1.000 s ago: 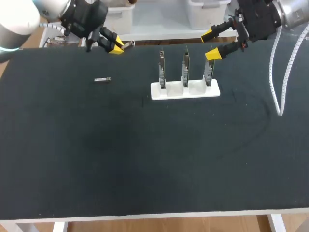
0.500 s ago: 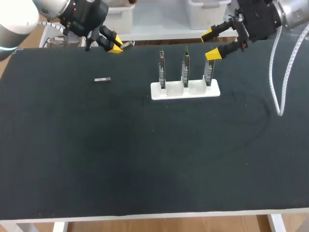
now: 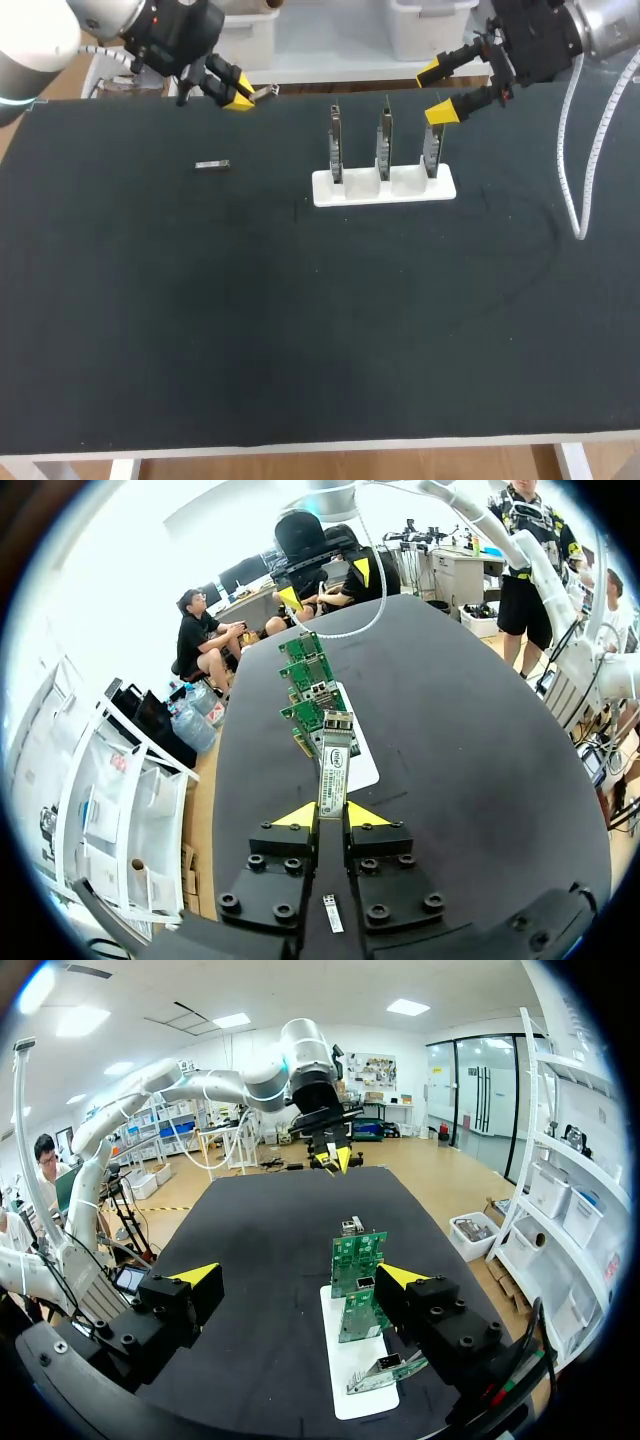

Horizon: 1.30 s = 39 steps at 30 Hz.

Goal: Pick up the optical module with the left hand, and insert it into the network port with the right hand.

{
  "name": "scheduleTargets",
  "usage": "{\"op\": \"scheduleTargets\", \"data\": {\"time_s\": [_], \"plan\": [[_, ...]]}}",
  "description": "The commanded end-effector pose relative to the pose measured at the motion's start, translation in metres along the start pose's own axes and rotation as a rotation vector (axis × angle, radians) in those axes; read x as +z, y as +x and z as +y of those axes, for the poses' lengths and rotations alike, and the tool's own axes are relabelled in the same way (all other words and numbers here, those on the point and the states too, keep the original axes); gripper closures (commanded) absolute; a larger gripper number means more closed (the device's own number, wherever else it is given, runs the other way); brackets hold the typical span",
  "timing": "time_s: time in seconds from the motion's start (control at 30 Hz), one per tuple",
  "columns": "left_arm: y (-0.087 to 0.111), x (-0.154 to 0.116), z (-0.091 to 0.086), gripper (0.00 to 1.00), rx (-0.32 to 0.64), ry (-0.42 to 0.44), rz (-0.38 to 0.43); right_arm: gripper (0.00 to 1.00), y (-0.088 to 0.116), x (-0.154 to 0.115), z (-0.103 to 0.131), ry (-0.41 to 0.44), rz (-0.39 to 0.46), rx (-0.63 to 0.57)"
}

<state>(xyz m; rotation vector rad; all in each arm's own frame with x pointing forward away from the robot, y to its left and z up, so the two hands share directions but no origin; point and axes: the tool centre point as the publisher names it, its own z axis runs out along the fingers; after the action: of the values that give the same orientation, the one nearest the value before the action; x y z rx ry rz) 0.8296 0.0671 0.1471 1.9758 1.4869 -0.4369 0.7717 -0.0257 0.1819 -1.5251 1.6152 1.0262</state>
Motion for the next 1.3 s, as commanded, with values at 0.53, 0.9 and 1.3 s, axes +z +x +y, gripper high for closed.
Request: {"op": "scheduleTargets", "data": {"time_s": [0.53, 0.9, 1.3], "plan": [[-0.06, 0.016, -0.031, 1.0, -0.165, 0.045, -0.169, 0.0, 0.0, 0.0, 0.002, 0.004, 0.001, 0.0], [-0.083, 0.029, -0.042, 1.0, -0.247, -0.078, -0.298, 0.0, 0.0, 0.0, 0.002, 0.004, 0.001, 0.0], [-0.12, 0.045, -0.009, 1.0, -0.159, -0.129, -0.394, 0.0, 0.0, 0.0, 0.002, 0.004, 0.001, 0.0]]}}
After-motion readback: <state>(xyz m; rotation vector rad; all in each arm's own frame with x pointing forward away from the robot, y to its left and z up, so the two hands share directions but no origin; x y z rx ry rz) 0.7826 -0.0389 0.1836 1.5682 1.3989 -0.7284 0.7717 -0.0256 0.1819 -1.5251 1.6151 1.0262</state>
